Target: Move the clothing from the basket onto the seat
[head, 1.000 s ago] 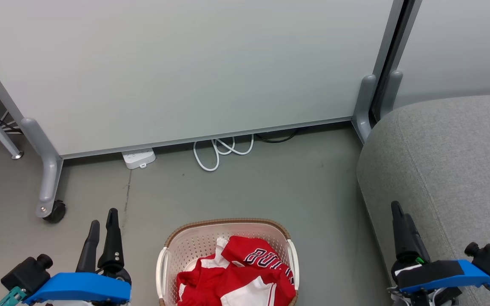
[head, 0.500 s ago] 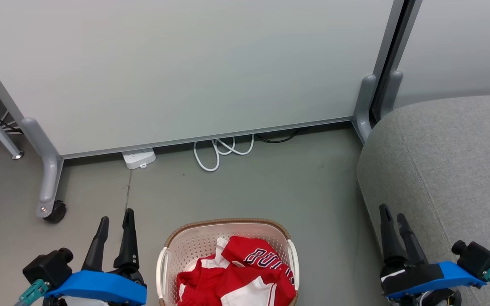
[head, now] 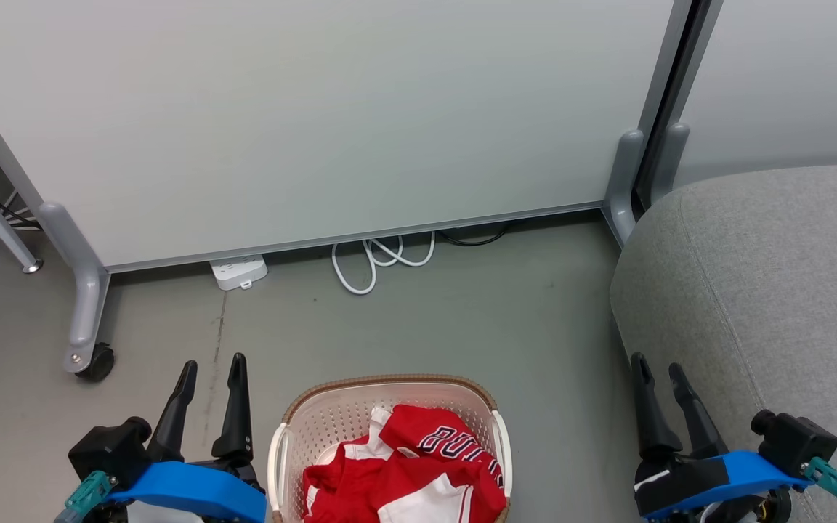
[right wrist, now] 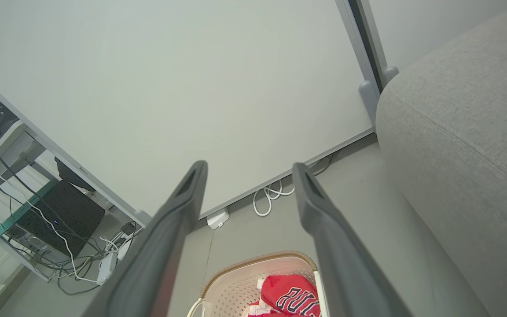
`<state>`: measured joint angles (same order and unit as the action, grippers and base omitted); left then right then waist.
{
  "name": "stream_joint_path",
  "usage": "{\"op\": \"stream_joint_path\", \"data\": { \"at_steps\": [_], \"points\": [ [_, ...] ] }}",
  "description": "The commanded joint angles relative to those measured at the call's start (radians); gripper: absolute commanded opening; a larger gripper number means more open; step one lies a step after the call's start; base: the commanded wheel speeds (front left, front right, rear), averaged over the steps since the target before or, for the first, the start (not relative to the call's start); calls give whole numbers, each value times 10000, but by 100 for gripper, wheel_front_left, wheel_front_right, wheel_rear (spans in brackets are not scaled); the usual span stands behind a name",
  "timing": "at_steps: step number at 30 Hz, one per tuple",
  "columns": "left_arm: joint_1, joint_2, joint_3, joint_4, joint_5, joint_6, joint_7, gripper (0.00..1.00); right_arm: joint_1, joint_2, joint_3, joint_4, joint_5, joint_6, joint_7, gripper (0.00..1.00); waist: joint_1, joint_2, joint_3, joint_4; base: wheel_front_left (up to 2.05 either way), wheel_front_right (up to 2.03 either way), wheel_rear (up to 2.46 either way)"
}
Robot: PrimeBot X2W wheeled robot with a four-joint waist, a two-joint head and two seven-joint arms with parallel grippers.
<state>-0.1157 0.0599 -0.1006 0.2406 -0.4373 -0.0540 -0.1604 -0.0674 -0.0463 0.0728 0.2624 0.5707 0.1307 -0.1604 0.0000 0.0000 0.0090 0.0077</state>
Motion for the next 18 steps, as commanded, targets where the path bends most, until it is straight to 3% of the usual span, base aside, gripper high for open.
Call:
{"op": "stream_joint_path", "data": {
  "at_steps": [1,18],
  "points": [
    [-174,115,-50,-56,346,63,-115,100,-230,-49,73,-2,-352,1,-119,100,0,0,-6,3,0,0,0],
    [-222,173,-402,72,2152,78,-565,100,-240,-55,302,171,-2081,0,-563,100,0,0,28,22,0,0,0]
  ]
}}
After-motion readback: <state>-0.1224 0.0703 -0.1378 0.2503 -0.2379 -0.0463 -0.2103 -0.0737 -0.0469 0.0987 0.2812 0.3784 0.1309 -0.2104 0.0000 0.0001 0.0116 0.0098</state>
